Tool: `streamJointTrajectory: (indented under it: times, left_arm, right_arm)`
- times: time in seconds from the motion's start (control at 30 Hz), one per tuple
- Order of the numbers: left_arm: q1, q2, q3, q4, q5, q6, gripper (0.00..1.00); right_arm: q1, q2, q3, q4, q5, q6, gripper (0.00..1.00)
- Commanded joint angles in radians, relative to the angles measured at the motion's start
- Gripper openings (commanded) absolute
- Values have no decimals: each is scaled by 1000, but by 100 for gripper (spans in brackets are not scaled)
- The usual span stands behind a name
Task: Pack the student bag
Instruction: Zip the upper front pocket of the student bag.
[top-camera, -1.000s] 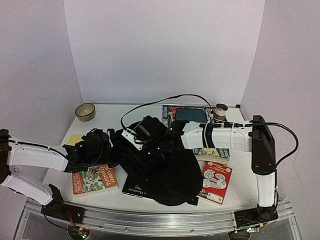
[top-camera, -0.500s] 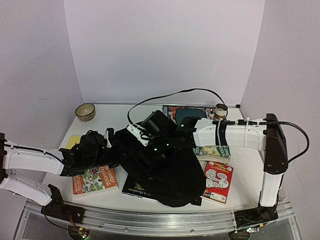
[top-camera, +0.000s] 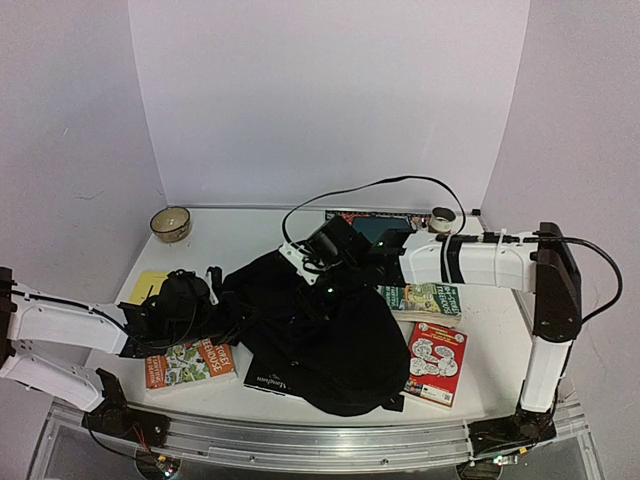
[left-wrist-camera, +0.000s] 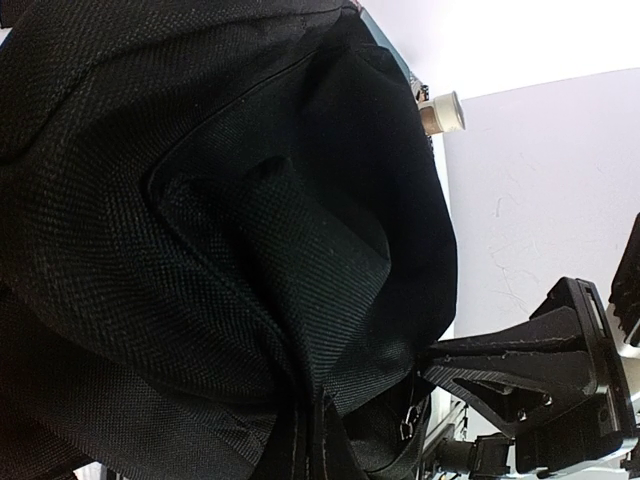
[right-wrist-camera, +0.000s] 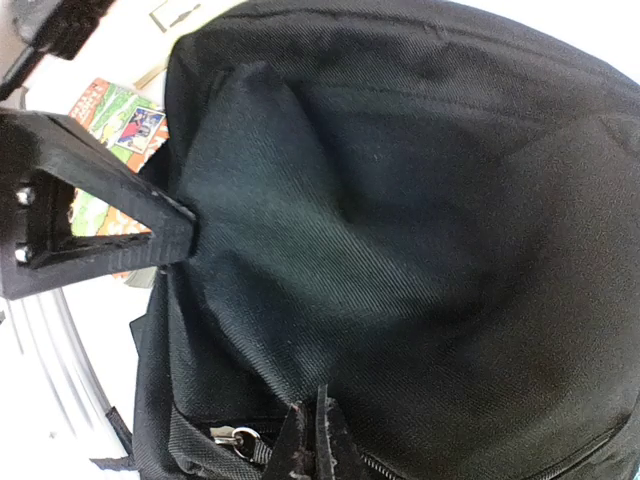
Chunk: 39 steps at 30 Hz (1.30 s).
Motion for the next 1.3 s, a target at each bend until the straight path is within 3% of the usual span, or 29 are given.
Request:
streamJointTrajectory:
  times: [0.0,0.2,0.53,0.63,0.73,0.8,0.97,1.03,1.13,1.27]
  left_arm:
    - [2,-9,25,31,5,4,0]
    - [3,-18,4,29,-4,9,0]
    - [3,-87,-116,14,-47,-4,0]
    - [4,-114,-145,-5,-56,0,0]
    - [4,-126,-141,-27,-62,41,1]
    - [4,-114,-109,-42,-52,96,10]
    - [3,-57,52,-153,-35,241,50]
    - [2,-51,122,-226,-37,309,60]
    - [2,-75,177,-286,-30,400,67]
    - [-2,-116,194,-290,9,500,68]
  right_arm:
    - [5,-28,-6,-27,-2,19,0]
    - [-2,-56,-8,-26,60,15,0]
    - [-80,-120,-69,-23,340,6,0]
    - [-98,-126,-88,-8,334,16,0]
    - [-97,-123,-81,10,203,29,0]
    - [-96,-116,-79,45,94,55,0]
    - [-81,-78,-55,141,-132,137,0]
    - [-77,-72,-49,168,-175,160,0]
    - [-65,-68,-23,178,-199,170,0]
    - [-52,-66,10,179,-225,181,0]
